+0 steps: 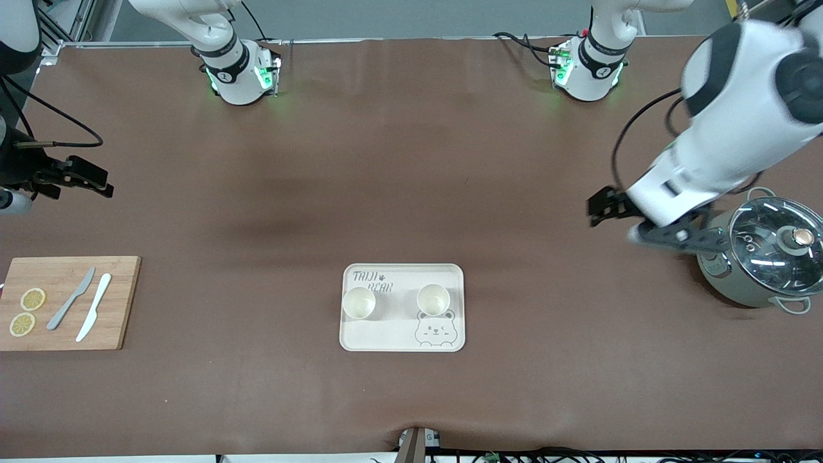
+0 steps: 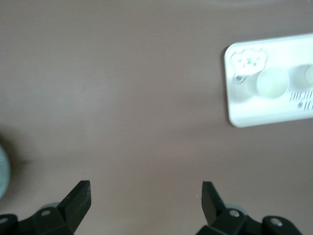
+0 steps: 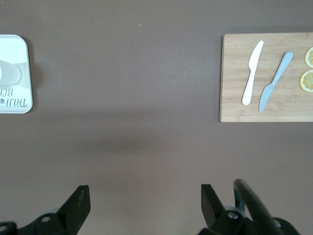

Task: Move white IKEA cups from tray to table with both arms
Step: 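Move the left gripper from rest toward the cups on the tray, then lower the left gripper onto one cup while the right gripper reaches the other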

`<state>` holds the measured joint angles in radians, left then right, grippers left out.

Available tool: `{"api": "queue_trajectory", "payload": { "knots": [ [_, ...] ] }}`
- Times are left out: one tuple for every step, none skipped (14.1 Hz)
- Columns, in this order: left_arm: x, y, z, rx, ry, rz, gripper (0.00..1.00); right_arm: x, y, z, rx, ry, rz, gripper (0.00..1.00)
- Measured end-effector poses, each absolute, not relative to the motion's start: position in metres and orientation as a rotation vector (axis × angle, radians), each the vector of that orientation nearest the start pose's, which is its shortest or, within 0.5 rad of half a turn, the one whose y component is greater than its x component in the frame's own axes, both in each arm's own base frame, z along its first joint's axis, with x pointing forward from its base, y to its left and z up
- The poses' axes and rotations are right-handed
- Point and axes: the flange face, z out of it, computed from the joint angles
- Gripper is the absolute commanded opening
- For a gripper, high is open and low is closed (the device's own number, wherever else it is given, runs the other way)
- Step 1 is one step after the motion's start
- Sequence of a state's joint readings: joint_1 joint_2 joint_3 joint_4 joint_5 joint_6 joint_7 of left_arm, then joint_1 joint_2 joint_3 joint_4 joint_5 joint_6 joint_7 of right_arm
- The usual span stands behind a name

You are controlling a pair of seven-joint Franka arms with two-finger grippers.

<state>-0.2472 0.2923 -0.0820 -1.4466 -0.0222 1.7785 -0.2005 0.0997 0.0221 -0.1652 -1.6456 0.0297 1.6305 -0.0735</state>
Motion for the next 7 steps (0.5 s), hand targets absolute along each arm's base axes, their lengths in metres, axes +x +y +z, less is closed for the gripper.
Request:
{"api": "queue_trajectory", "payload": {
  "knots": [
    [0.629, -0.238, 0.510, -3.182, 0.161, -0.037, 1.00, 0.562, -0.033, 0.580, -3.112, -0.007, 0.064, 1.00],
    [0.635, -0.267, 0.491, -3.180, 0.139, -0.035, 1.00, 0.563, -0.033, 0.577, -3.112, -0.009, 0.075, 1.00],
    [0.639, -0.292, 0.472, -3.184, 0.124, -0.046, 1.00, 0.565, -0.031, 0.572, -3.112, -0.014, 0.090, 1.00],
    [0.643, -0.312, 0.454, -3.192, 0.111, -0.063, 1.00, 0.569, -0.026, 0.565, -3.112, -0.027, 0.104, 1.00],
    [0.646, -0.326, 0.437, -3.200, 0.103, -0.076, 1.00, 0.575, -0.017, 0.557, -3.114, -0.049, 0.106, 1.00],
    [0.647, -0.339, 0.420, -3.207, 0.097, -0.087, 1.00, 0.581, -0.005, 0.548, -3.117, -0.080, 0.101, 1.00],
    [0.648, -0.351, 0.401, -3.211, 0.094, -0.090, 1.00, 0.587, 0.011, 0.539, -3.119, -0.120, 0.098, 1.00]
  ]
}}
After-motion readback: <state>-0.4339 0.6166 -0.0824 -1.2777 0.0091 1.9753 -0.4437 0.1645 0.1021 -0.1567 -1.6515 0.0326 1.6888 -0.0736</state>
